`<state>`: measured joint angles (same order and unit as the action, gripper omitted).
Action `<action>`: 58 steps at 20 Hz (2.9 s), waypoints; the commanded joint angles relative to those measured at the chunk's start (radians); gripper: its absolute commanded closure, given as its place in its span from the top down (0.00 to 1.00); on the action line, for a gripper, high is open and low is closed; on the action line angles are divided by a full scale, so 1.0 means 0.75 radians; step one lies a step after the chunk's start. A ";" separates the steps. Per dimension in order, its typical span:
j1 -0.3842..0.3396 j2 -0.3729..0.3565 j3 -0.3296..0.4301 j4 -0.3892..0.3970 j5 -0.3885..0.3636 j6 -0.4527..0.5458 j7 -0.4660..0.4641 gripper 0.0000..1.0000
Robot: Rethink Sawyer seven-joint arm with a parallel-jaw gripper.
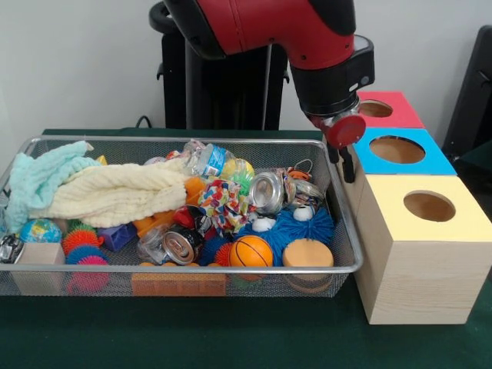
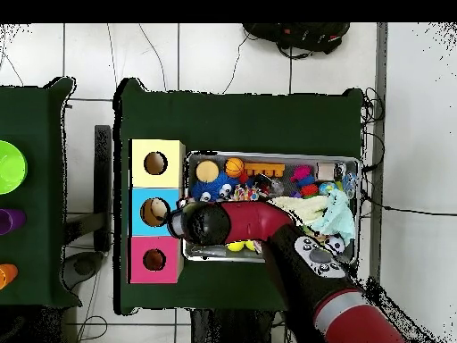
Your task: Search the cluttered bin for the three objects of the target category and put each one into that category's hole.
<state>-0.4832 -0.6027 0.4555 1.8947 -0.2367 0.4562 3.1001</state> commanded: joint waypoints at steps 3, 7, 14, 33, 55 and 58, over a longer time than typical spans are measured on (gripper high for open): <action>0.077 0.077 0.024 0.083 -0.089 -0.145 -0.085 1.00; 0.090 0.051 0.003 0.120 -0.111 -0.169 -0.077 1.00; 0.394 -0.169 -0.263 0.095 -0.291 0.145 -0.102 1.00; 1.091 0.109 -0.760 0.012 -0.297 -0.184 0.266 1.00; 1.060 0.284 -0.968 0.137 -0.304 -0.848 0.148 1.00; 0.963 0.315 -1.001 0.216 -0.365 -1.101 0.095 1.00</action>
<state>0.3105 -0.5507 -0.3131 1.9921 -0.4590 -0.0861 3.1190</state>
